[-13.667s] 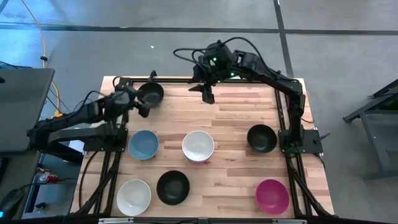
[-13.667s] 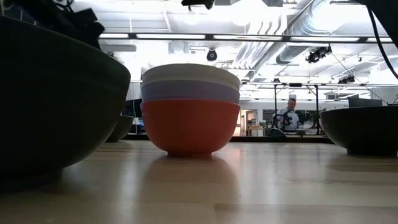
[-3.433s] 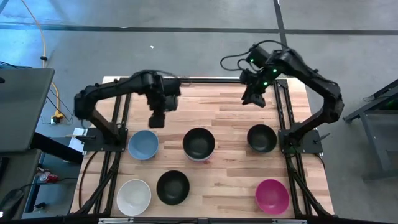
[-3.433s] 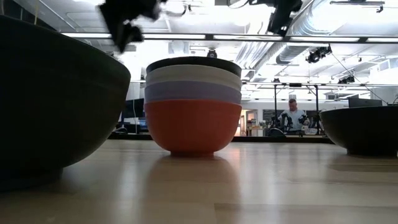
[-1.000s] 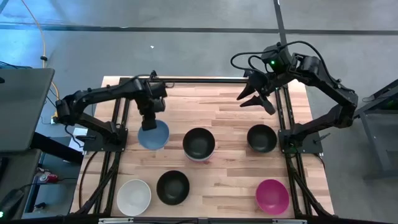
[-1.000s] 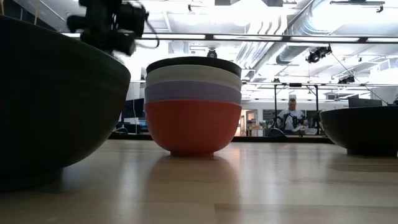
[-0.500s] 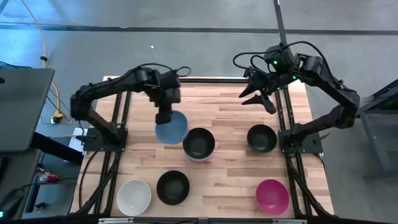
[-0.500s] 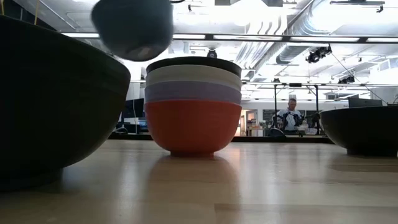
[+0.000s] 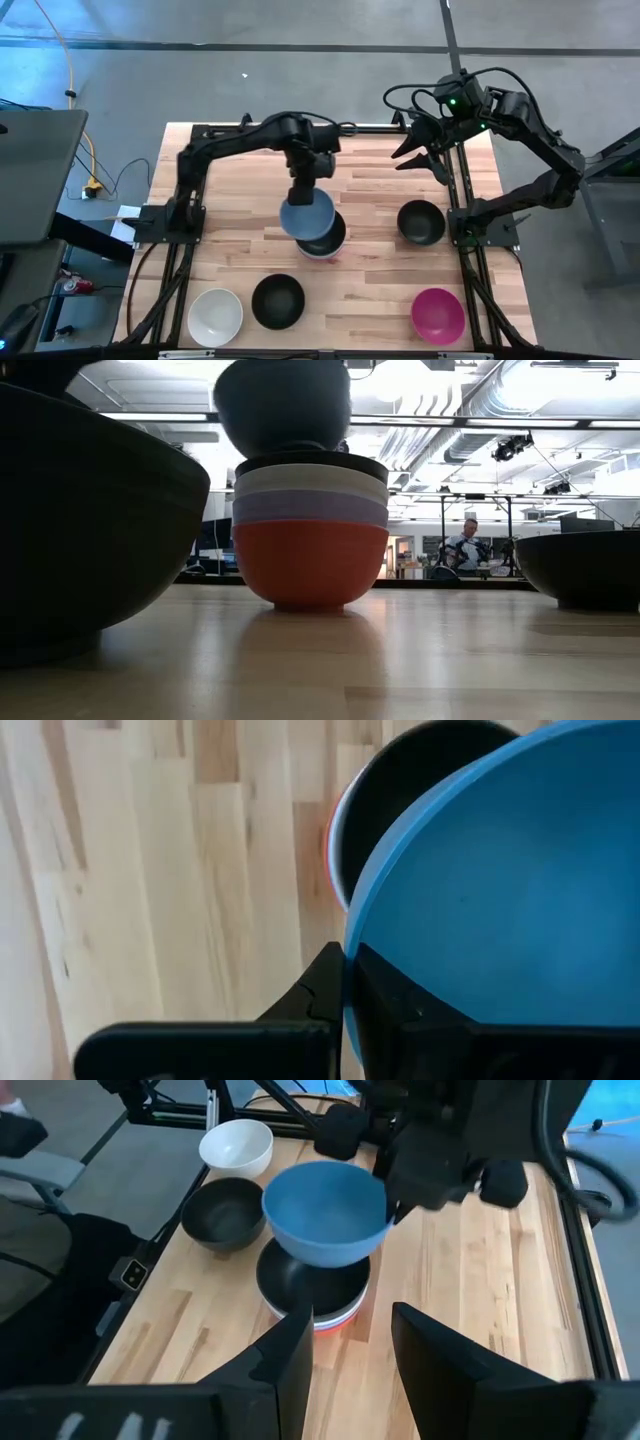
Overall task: Nest bowls inside each other
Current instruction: Stack the blue bowl on the black bowl
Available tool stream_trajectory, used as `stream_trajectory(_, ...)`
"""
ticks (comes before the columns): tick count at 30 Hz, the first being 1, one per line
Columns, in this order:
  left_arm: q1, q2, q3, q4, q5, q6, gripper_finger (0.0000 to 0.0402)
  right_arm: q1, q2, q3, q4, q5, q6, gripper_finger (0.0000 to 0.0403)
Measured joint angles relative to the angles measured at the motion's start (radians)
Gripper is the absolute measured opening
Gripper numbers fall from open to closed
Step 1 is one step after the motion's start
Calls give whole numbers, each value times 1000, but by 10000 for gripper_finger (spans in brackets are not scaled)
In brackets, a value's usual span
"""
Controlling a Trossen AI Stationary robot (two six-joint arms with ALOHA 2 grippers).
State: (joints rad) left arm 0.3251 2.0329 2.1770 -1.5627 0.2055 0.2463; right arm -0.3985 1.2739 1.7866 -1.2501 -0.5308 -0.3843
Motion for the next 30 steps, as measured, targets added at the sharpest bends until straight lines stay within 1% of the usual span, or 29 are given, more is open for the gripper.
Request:
stream_trajectory(3, -13, 65, 88, -6, 6, 6, 0, 0, 0, 0, -4, 0, -3, 128)
stream_trajectory(7, -22, 114, 152, -7, 44, 27, 0, 0, 0, -1, -6, 0, -20, 128)
stream_trajectory(19, -40, 171, 158, 0, 53, 27, 0, 0, 0, -2, -6, 1, -44, 128)
stream_trajectory(30, -41, 224, 157, -7, 51, 26, 0, 0, 0, -2, -6, 1, -18, 128)
